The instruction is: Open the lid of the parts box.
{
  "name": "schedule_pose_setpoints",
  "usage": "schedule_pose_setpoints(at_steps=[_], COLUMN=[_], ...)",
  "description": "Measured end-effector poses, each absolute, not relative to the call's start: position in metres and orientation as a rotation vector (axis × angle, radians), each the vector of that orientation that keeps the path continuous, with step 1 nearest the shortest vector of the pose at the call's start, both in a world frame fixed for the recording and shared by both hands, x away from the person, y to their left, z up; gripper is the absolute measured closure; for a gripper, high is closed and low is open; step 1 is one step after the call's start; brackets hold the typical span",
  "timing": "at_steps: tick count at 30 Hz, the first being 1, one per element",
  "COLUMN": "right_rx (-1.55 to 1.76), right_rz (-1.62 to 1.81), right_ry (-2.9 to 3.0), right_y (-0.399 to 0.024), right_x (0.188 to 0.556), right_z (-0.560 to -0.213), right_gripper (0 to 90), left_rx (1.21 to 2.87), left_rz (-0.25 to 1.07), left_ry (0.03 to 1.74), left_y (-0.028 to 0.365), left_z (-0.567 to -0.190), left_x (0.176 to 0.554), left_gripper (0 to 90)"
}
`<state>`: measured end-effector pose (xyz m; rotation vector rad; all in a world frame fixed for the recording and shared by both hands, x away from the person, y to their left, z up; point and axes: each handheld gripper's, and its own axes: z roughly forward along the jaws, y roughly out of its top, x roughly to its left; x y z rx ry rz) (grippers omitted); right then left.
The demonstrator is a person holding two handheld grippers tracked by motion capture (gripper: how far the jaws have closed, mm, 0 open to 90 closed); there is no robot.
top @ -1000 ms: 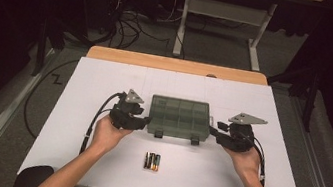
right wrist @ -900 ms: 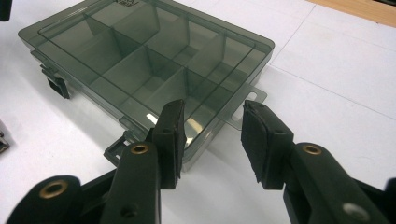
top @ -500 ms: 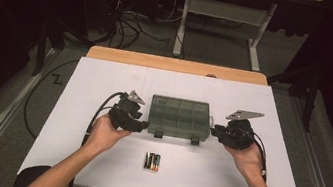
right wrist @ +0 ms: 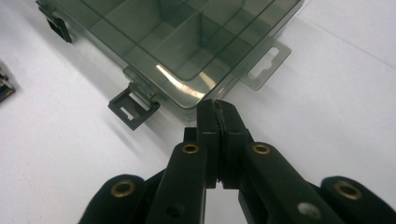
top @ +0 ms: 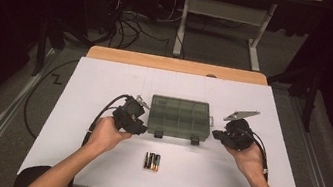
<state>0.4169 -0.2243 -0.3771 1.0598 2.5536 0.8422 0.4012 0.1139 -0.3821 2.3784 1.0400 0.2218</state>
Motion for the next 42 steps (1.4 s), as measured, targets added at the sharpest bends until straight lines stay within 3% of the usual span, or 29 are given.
schedule_pose_setpoints(at_steps=[24, 42], right_rx=[1.047, 1.042], right_rz=[0.739, 0.800], right_ry=[2.646, 2.624], right_y=[-0.216, -0.218], right_x=[0.419, 0.417], right_z=[-0.388, -0.382], right_gripper=[90.0, 90.0], left_rx=[2.452, 2.374], left_rz=[0.316, 0.356], left_ry=[1.048, 1.024], left_y=[0.099, 0.101], left_z=[-0.391, -0.383], left_x=[0.400, 0.398], left_gripper=[72.1, 71.6])
